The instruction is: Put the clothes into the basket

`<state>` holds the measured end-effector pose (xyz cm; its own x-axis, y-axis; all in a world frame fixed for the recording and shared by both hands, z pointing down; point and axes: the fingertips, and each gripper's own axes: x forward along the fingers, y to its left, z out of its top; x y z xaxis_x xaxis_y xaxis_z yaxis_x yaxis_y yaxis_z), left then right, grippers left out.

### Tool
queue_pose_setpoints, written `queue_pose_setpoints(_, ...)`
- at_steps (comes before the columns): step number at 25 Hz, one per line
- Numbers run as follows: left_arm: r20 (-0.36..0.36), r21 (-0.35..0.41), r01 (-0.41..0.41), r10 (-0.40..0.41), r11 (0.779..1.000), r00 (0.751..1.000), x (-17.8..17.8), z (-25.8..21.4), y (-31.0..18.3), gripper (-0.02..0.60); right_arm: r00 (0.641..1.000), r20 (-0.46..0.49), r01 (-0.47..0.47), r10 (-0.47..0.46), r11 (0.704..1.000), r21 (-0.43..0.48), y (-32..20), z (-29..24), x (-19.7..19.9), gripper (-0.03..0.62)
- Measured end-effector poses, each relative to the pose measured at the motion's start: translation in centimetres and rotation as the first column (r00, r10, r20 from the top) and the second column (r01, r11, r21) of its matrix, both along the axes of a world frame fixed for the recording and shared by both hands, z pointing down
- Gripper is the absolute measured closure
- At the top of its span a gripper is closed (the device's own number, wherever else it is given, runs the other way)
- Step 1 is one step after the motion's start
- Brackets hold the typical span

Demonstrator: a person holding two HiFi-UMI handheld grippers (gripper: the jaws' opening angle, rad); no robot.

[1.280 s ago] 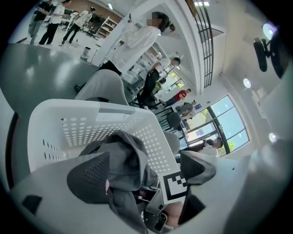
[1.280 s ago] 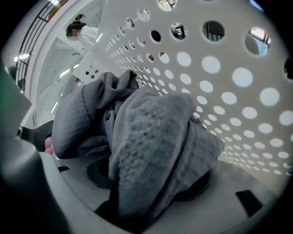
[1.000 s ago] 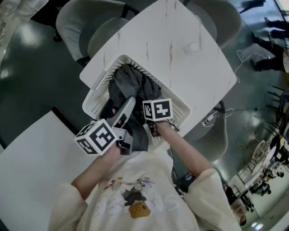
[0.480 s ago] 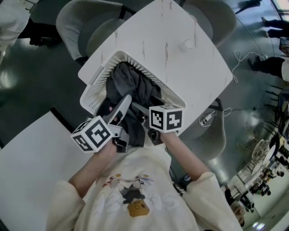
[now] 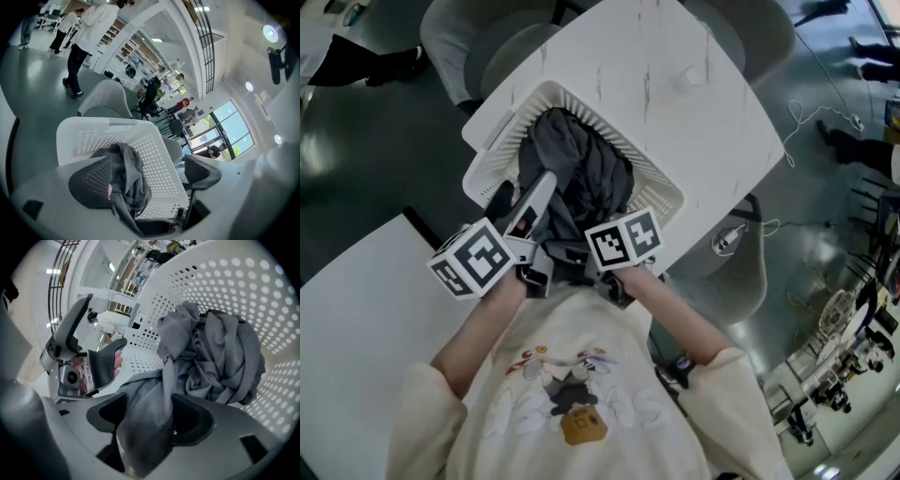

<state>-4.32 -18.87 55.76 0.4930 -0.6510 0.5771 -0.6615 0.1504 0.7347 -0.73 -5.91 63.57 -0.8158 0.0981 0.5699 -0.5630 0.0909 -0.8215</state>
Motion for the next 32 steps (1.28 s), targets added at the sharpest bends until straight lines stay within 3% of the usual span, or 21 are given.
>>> queue_pose_setpoints(1,0.001,0.001,0.0,0.0,1.0,1.0,0.0,-0.1,0.2,0.092,1.0,-0.004,0.021,-0.021,1.0,0.007,0.5,-0.1,-0.1,0.345)
queue_pose_setpoints(2,0.002,0.002,0.002,-0.002,1.0,1.0,0.0,-0.2,0.5,0.092,0.999,-0.023,0.038,-0.037,0.999,0.033,0.8,-0.1,0.0,0.509)
queue_pose_setpoints(3,0.002,0.003,0.005,-0.005,1.0,1.0,-0.2,-0.3,0.7,0.092,0.998,-0.047,0.052,-0.049,0.996,0.068,0.7,-0.3,0.1,0.545)
queue_pose_setpoints(11,0.0,0.002,0.03,-0.03,1.0,1.0,-1.3,-0.3,1.7,0.092,0.986,-0.164,0.005,0.034,0.973,0.233,-5.1,-1.0,3.0,0.556)
queue_pose_setpoints(16,-0.009,0.003,0.035,-0.034,0.999,0.999,-0.8,-0.5,2.4,0.092,0.973,-0.211,-0.036,0.098,0.959,0.283,-8.3,-1.2,4.6,0.556)
queue_pose_setpoints(20,-0.017,0.007,0.045,-0.045,0.999,0.999,-1.2,-0.9,2.2,0.092,0.936,-0.344,0.06,0.077,0.926,0.373,-9.9,-0.3,5.8,0.556)
queue_pose_setpoints(24,-0.024,0.007,0.054,-0.054,0.998,0.998,-1.6,-0.8,1.7,0.092,0.859,-0.512,0.248,0.025,0.854,0.458,-10.7,1.2,7.3,0.556)
queue_pose_setpoints(26,-0.026,0.005,0.056,-0.056,0.998,0.998,-1.6,-0.8,1.3,0.092,0.833,-0.554,0.294,0.016,0.835,0.466,-11.0,1.7,7.7,0.554)
queue_pose_setpoints(30,-0.032,0.001,0.05,-0.05,0.999,0.998,-1.4,-0.8,0.7,0.092,0.826,-0.561,0.257,0.041,0.86,0.442,-11.2,2.1,8.6,0.542)
queue_pose_setpoints(32,-0.034,-0.002,0.047,-0.047,0.999,0.998,-1.4,-0.7,0.6,0.092,0.835,-0.547,0.214,0.065,0.877,0.43,-11.1,2.2,9.0,0.483)
